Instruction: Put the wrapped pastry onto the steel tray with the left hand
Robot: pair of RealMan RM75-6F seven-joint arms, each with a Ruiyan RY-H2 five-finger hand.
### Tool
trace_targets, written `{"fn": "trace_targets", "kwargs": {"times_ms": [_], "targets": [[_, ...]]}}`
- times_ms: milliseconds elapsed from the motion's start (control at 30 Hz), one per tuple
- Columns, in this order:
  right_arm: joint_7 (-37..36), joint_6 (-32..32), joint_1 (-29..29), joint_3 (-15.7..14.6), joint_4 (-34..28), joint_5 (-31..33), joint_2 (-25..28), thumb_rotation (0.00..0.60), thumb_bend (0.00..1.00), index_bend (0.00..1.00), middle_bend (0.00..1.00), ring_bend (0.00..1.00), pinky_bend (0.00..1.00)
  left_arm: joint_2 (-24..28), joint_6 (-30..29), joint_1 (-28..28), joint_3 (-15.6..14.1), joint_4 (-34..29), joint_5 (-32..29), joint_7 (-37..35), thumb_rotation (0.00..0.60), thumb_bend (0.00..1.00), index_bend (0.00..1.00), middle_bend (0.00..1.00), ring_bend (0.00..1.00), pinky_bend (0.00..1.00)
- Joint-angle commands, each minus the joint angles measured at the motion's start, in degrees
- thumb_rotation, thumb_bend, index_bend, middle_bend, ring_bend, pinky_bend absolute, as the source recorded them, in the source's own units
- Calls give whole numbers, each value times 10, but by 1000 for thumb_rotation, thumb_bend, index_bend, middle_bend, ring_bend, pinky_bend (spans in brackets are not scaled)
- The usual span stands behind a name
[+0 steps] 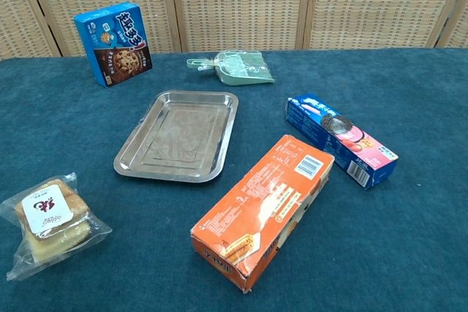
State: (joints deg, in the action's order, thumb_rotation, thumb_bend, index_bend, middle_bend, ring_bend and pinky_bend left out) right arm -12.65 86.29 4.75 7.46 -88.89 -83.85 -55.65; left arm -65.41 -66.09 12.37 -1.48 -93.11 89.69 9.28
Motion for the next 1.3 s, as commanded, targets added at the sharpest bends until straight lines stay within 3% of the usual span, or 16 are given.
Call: {"fn": "trace_targets", "kwargs": {"times_ms": [33,133,400,533,633,833,933,1067,1133,1300], "targets": [[-1,-4,1,1,1,3,-1,600,0,0,0,0,0,-76,41,53,-6,92,26,-56,600,0,8,4,0,99],[-4,-6,2,2,2,6,0,600,0,0,0,0,0,-119,39,71,-1,139,42,-66,600,0,81,81,19,188],[-5,-13,4,4,3,12,0,600,0,0,0,0,0,-165,53,100,-2,166,50,-52,600,0,200,229,106,260],[-5,-13,4,3,4,11,-1,600,0,0,0,0,0,-182,40,104,0,171,51,-37,600,5,389,388,207,319],[-7,-14,5,4,5,12,-1,600,0,0,0,0,0,-185,35,103,-3,172,47,-24,600,54,500,477,271,350],[-9,-14,4,4,6,12,0,600,0,0,0,0,0,-149,0,105,8,128,49,-45,600,83,520,489,288,356],[-8,-16,5,3,6,11,-1,600,0,0,0,0,0,-128,-12,114,33,105,35,-49,600,84,520,489,291,356],[-7,-22,8,5,7,15,-2,600,0,0,0,0,0,-115,14,161,105,78,-19,-44,600,83,520,488,292,356],[-6,-27,10,6,8,20,-2,600,0,0,0,0,0,-132,43,193,138,88,-55,-29,600,84,520,488,293,356],[-2,-43,17,9,13,32,-5,600,0,0,0,0,0,-199,116,262,177,148,-139,37,600,84,520,481,293,356]]}}
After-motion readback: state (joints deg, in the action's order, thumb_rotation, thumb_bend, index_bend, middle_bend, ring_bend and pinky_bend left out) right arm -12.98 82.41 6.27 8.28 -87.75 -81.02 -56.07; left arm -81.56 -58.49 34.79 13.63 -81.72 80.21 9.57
